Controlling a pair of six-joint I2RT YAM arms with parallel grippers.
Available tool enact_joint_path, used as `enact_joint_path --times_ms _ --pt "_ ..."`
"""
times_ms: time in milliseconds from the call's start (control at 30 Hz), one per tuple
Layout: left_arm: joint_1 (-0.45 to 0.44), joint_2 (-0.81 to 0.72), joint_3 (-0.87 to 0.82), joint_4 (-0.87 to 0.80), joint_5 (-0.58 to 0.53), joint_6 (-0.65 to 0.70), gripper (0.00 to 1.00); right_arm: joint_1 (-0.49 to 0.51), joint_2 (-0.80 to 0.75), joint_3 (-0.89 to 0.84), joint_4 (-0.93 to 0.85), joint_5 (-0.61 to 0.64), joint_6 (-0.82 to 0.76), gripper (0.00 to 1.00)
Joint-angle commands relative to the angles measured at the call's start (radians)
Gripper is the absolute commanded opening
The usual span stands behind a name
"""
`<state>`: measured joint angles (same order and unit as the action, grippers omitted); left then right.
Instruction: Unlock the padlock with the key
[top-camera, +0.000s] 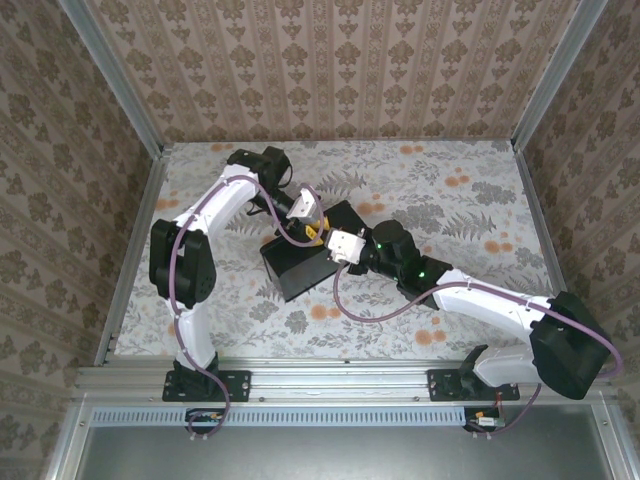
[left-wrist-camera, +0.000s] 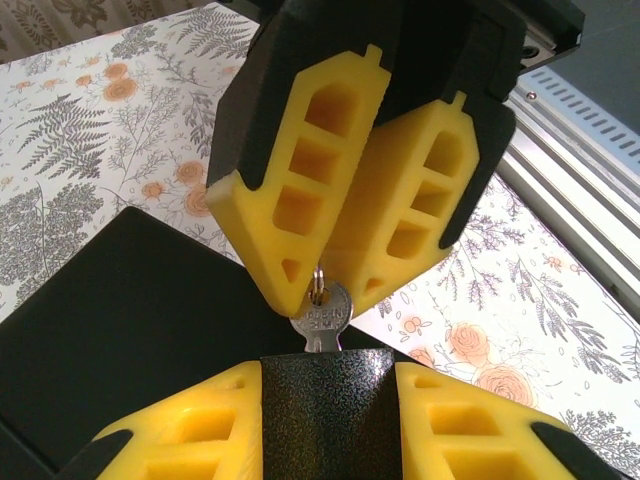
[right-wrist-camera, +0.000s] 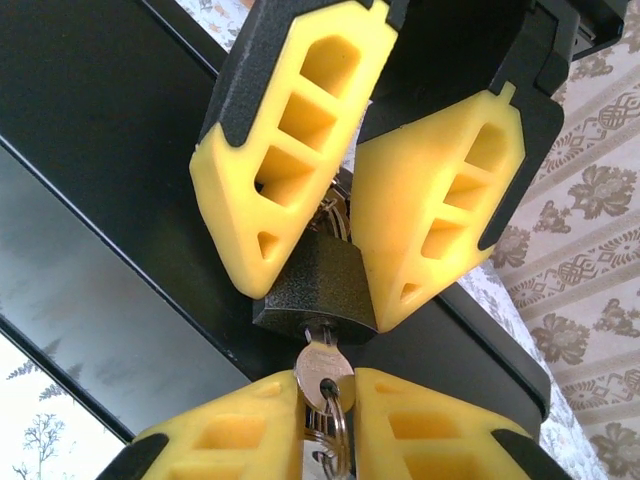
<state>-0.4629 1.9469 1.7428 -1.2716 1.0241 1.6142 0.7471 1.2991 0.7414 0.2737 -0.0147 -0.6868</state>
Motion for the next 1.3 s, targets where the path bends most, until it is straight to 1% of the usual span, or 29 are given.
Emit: enact_joint_path --times_ms 0,167,267,333,433,500,600,800,833,867,900,933,1000,1100,1167,1267 --pt "-0.011 0.0 0.024 -0.082 0.065 0.048 0.23 0.009 0.006 0.048 0.025 0.039 -0.017 0.14" --pt "-0.012 0.003 0.035 -0.106 0.081 0.067 0.23 0.014 0.007 0.049 0.035 0.045 -0.017 0.09" --pt "-0.015 0.003 0.034 -0.096 0.08 0.061 0.23 0.016 -0.002 0.056 0.023 0.018 0.015 0.07" --pt "-0.02 -0.002 0.027 -0.072 0.075 0.042 0.23 0.017 -0.011 0.078 -0.017 -0.002 0.059 0.05" --pt "-0.029 -0.015 0.004 -0.017 0.059 0.002 0.23 0.016 -0.02 0.143 -0.139 -0.033 0.195 0.02" --pt "-0.033 -0.034 -0.027 0.036 0.055 -0.03 0.23 0.016 -0.018 0.199 -0.244 -0.07 0.323 0.02" --pt "-0.034 -0.062 -0.068 0.106 0.065 -0.068 0.23 0.015 -0.018 0.24 -0.328 -0.13 0.502 0.02" --pt "-0.04 -0.068 -0.07 0.13 0.058 -0.096 0.23 0.004 -0.025 0.312 -0.47 -0.218 0.75 0.01" --pt "-0.042 -0.068 -0.069 0.135 0.054 -0.106 0.26 -0.001 -0.023 0.314 -0.483 -0.228 0.78 0.01" --pt "-0.045 -0.068 -0.069 0.149 0.049 -0.122 0.32 -0.003 -0.018 0.318 -0.504 -0.229 0.813 0.01" --pt "-0.046 -0.069 -0.072 0.165 0.043 -0.146 0.33 -0.005 -0.011 0.322 -0.528 -0.22 0.837 0.01" --pt "-0.047 -0.07 -0.072 0.167 0.036 -0.152 0.35 -0.007 -0.008 0.32 -0.543 -0.212 0.856 0.02" --pt "-0.045 -0.075 -0.081 0.198 0.018 -0.2 0.43 -0.009 -0.009 0.305 -0.553 -0.192 0.886 0.04" --pt "-0.029 -0.095 -0.101 0.252 0.006 -0.254 0.49 -0.028 -0.014 0.292 -0.566 -0.178 0.916 0.09" --pt "-0.012 -0.114 -0.107 0.282 0.012 -0.291 0.55 -0.04 -0.023 0.286 -0.58 -0.176 0.919 0.19" --pt "0.001 -0.144 -0.107 0.302 0.034 -0.316 0.55 -0.051 -0.051 0.276 -0.582 -0.165 0.909 0.3"
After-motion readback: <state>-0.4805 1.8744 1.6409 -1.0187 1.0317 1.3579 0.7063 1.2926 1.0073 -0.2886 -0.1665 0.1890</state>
